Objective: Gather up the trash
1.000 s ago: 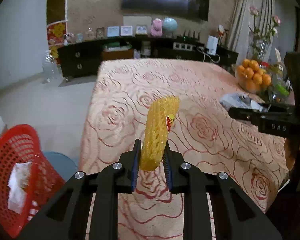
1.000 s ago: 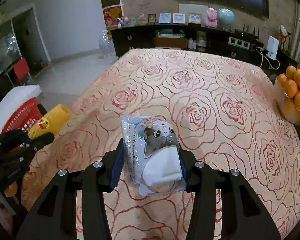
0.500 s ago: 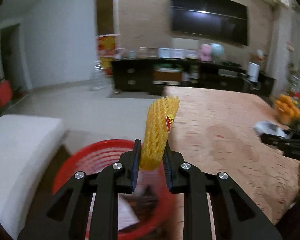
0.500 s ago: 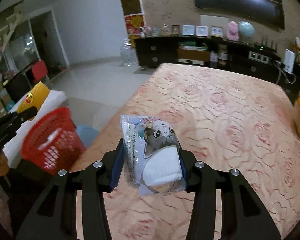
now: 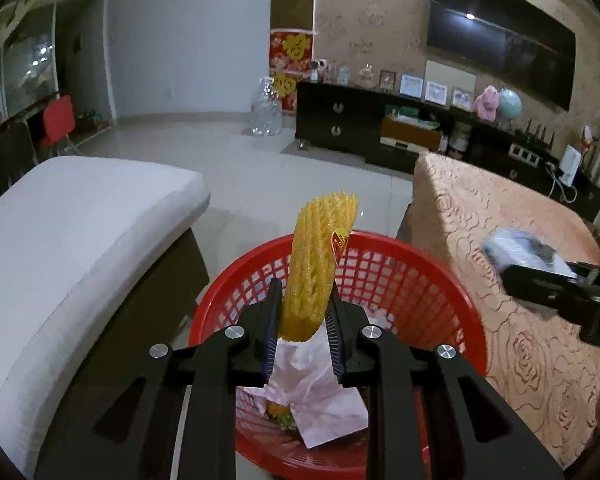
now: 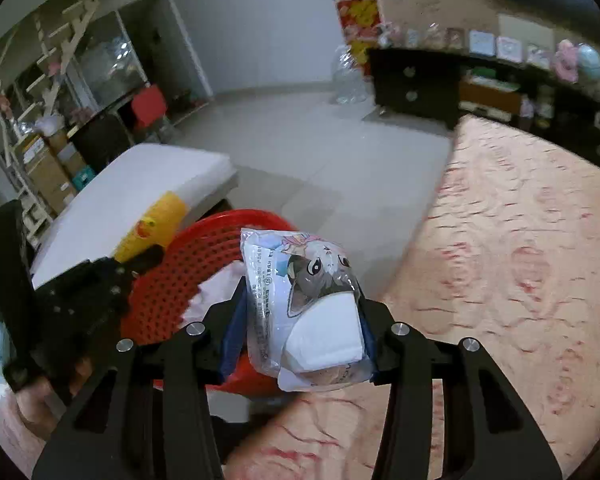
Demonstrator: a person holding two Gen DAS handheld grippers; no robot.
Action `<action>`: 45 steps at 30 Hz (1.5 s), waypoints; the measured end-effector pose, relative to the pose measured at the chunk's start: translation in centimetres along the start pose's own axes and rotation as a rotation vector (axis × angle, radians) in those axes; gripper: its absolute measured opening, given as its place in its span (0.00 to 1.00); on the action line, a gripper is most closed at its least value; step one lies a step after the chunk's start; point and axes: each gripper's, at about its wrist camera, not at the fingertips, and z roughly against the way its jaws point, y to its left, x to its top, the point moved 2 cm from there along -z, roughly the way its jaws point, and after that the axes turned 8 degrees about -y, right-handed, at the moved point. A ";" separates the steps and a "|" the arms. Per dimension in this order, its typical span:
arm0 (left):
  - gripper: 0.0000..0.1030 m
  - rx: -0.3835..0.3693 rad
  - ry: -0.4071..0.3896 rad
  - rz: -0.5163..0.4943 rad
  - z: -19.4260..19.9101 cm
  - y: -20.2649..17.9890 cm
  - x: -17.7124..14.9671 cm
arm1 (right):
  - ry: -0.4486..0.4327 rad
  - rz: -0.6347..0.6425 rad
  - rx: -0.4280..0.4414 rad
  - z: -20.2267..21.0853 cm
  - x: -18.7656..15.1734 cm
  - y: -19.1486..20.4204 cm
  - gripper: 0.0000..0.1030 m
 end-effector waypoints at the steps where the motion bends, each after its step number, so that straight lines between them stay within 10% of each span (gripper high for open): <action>1: 0.20 -0.003 0.007 -0.001 -0.1 -0.1 -0.1 | 0.010 -0.004 0.007 -0.6 0.1 0.4 0.44; 20: 0.84 0.048 -0.078 0.042 1.9 1.2 0.4 | -0.062 -0.060 0.026 2.2 0.4 1.0 0.86; 33: 0.93 0.040 -0.164 0.025 5.7 -2.4 -0.2 | -0.231 0.092 -0.194 10.3 -4.3 -0.7 0.93; 45: 0.93 0.124 -0.126 -0.065 8.8 -5.1 -2.0 | -0.263 0.097 -0.146 11.8 -5.6 0.5 0.93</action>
